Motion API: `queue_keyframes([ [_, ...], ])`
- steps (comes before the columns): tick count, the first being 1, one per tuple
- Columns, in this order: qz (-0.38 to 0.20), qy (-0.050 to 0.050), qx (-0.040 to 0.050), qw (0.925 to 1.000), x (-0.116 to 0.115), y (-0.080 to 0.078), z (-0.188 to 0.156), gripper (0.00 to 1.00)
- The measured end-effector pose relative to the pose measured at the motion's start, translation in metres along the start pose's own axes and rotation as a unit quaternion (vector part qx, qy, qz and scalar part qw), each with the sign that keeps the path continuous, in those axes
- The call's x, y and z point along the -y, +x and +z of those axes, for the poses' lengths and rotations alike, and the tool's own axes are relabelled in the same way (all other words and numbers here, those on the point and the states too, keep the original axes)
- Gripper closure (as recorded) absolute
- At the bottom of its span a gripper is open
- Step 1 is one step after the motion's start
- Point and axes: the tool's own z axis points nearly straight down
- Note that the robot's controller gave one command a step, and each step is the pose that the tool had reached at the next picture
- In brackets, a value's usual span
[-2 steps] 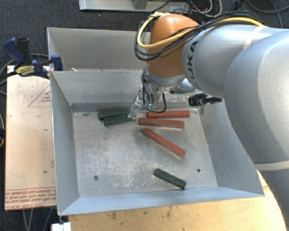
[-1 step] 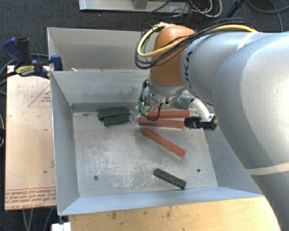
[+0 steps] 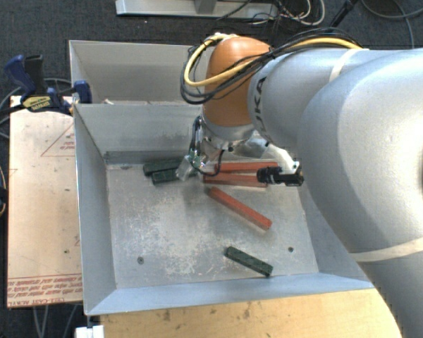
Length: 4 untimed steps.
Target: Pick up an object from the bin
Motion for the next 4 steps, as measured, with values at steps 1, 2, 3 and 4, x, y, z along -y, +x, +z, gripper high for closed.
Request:
queue_keyframes([
  [1,-0.071,-0.001,0.0002,0.9975,-0.03,0.025,-0.01,1.0],
  [2,-0.071,0.0,0.0003,0.9975,-0.029,0.025,-0.01,0.0],
  [3,0.015,0.001,-0.0013,0.9999,-0.019,-0.003,0.055,0.0],
  [4,0.014,-0.001,0.0003,0.9999,-0.021,-0.003,0.051,1.0],
])
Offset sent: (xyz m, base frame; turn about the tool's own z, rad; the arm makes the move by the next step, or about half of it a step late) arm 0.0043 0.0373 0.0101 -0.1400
